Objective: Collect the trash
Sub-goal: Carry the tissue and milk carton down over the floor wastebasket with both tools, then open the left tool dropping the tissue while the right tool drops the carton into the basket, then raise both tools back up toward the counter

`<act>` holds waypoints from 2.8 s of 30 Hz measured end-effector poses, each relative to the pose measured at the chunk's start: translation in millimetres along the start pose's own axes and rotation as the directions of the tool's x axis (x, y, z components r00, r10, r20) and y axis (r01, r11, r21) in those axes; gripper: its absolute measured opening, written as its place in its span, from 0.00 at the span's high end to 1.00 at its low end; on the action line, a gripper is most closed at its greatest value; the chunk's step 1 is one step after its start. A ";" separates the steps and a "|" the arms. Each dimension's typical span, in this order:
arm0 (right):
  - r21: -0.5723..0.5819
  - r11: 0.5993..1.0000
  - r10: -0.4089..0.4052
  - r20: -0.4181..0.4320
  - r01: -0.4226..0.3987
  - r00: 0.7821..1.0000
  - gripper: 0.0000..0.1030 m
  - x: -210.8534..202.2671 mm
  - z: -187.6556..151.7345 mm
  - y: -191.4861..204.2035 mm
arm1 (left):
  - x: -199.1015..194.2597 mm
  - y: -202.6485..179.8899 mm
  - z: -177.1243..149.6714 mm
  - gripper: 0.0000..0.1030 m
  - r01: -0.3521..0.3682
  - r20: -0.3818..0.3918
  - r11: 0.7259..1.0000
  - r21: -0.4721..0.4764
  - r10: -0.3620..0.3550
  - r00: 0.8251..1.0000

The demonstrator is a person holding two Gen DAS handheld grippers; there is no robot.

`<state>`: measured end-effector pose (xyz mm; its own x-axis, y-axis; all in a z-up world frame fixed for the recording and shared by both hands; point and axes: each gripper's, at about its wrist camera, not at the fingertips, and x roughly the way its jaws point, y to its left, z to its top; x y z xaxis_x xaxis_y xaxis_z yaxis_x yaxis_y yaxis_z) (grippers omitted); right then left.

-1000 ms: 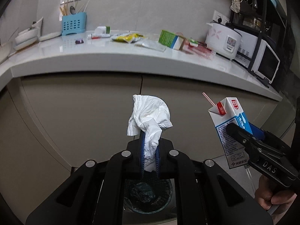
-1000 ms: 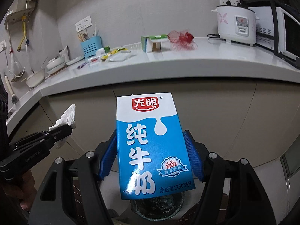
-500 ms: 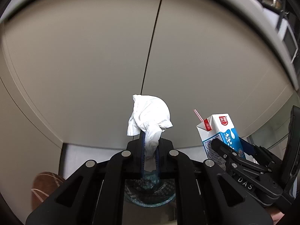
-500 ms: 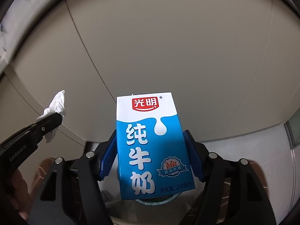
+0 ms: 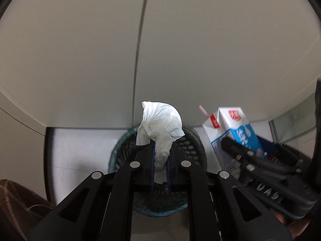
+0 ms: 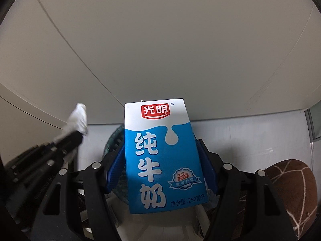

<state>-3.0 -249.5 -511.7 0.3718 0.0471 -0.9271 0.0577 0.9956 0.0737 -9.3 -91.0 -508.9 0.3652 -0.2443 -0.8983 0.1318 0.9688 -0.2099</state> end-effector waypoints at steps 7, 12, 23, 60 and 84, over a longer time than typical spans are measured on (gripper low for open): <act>0.054 0.999 -0.007 -0.052 0.010 0.999 0.37 16.3 1.2 -6.6 | 44.3 5.4 -12.3 0.91 0.020 -0.132 1.000 0.013 -0.018 0.991; 0.055 0.998 -0.002 -0.064 0.006 0.998 0.37 12.3 -4.2 2.2 | 55.7 3.6 -18.6 0.88 0.029 -0.155 0.999 0.038 -0.023 0.988; 0.107 0.994 0.027 -0.099 -0.016 0.995 0.37 20.2 6.2 -19.4 | 45.3 -0.1 -13.0 0.37 -0.028 -0.122 0.999 0.017 0.030 0.992; -0.007 1.000 -0.004 -0.004 0.004 1.000 0.10 1.9 8.0 -3.8 | -6.8 46.0 9.1 0.06 -0.190 -0.037 0.979 -0.071 0.188 0.981; -0.127 0.992 0.042 0.430 0.014 0.902 0.10 -252.1 64.3 12.1 | -250.6 23.6 58.0 0.06 -0.202 0.246 0.970 -0.134 0.230 0.942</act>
<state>-36.5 -254.5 -253.5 0.7360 0.0495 -0.6752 -0.0552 0.9984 0.0130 -44.2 -9.3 -266.3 0.6011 -0.0178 -0.7990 -0.0693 0.9948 -0.0743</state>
